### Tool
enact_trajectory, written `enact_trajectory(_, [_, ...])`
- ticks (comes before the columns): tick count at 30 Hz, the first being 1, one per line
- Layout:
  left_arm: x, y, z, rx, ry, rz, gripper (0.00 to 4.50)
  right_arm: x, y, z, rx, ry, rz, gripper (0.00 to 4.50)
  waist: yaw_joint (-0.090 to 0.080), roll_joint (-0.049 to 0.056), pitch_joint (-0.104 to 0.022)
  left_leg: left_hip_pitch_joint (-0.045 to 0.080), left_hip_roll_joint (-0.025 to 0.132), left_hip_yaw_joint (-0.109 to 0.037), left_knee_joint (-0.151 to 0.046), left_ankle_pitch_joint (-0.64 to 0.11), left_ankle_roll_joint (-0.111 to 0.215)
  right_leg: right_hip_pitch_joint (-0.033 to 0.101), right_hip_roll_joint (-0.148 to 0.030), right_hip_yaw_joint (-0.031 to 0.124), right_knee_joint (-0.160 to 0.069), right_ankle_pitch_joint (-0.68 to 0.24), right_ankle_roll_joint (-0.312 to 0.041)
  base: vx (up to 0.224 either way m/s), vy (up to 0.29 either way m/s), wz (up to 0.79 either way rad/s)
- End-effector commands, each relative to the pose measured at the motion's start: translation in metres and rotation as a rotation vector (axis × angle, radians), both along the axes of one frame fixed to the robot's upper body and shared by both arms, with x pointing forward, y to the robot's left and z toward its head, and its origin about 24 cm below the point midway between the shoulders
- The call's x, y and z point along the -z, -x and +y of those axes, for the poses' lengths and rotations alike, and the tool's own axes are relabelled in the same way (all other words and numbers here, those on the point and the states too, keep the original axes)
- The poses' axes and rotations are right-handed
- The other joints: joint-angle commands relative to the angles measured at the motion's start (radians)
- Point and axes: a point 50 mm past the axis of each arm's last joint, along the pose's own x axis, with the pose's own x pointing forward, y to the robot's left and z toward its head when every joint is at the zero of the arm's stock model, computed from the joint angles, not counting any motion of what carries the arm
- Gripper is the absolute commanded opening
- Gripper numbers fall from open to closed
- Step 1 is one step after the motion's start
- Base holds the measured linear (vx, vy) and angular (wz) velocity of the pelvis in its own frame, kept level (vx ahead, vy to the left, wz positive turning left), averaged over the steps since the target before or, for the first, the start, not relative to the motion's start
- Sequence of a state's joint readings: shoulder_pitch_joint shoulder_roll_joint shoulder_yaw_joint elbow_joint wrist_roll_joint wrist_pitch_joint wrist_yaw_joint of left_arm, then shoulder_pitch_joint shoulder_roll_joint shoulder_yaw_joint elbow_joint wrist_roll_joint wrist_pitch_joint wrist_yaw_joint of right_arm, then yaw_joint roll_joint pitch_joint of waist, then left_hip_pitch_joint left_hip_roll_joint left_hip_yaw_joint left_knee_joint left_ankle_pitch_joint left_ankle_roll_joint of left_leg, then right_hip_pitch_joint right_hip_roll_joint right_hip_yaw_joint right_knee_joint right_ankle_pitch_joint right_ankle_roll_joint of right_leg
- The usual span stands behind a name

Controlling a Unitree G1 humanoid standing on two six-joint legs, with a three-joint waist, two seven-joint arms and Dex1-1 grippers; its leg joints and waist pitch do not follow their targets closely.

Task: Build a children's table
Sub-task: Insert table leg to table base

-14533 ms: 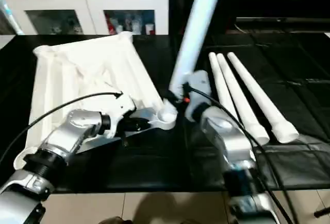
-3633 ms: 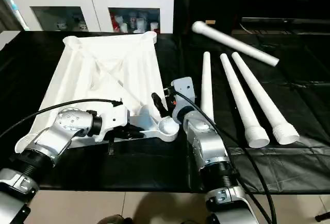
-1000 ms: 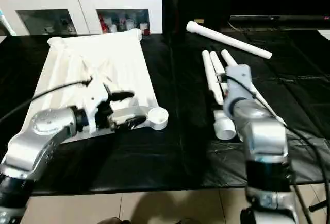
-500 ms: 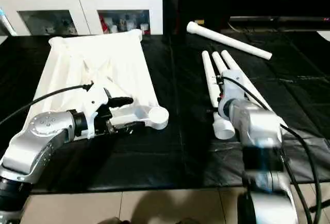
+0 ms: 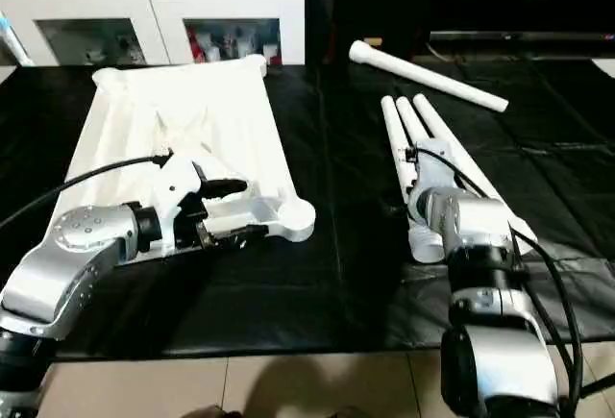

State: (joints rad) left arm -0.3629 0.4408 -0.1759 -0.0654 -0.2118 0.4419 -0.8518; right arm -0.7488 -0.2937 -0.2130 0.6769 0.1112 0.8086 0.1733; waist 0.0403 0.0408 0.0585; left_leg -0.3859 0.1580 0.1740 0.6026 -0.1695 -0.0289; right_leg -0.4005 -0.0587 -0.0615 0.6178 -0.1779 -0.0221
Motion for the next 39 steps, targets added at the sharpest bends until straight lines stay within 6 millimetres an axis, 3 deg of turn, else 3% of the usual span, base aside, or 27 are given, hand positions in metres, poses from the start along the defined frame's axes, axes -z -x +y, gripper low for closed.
enact_trajectory(1, [-0.004, -0.001, 0.000, 0.016, -0.011, -0.003, 4.50, 0.006, 0.001, -0.002, 0.012, -0.027, 0.021, 3.58, 0.004, -0.016, -0.073, 0.017, 0.054, -0.016, -0.055, -0.157, 0.013, 0.050, -0.080, 0.049, -0.076, -0.237, -0.196, 0.000, 0.000, 0.00])
enact_trajectory(17, [-0.006, -0.001, 0.002, 0.022, -0.022, -0.003, 4.50, 0.011, -0.001, -0.004, 0.025, -0.076, 0.064, 2.11, 0.005, -0.021, -0.074, 0.018, 0.054, -0.016, -0.055, -0.179, 0.007, 0.050, -0.080, 0.047, -0.076, -0.258, -0.198, 0.000, 0.000, 0.00])
enact_trajectory(27, [-0.006, -0.001, 0.001, 0.023, -0.022, -0.004, 4.50, 0.011, -0.002, -0.005, 0.024, -0.078, 0.065, 2.02, 0.005, -0.021, -0.073, 0.017, 0.054, -0.017, -0.055, -0.190, 0.005, 0.049, -0.080, 0.046, -0.077, -0.274, -0.195, 0.000, 0.000, 0.00])
enact_trajectory(39, [-0.021, -0.024, 0.002, -0.174, 0.094, -0.109, 4.50, -0.029, -0.015, 0.004, -0.010, -0.378, -0.240, 1.82, 0.012, -0.018, -0.079, 0.015, 0.054, -0.016, -0.052, -0.163, 0.029, 0.053, -0.078, 0.045, -0.074, -0.213, -0.201, 0.000, 0.000, 0.00])
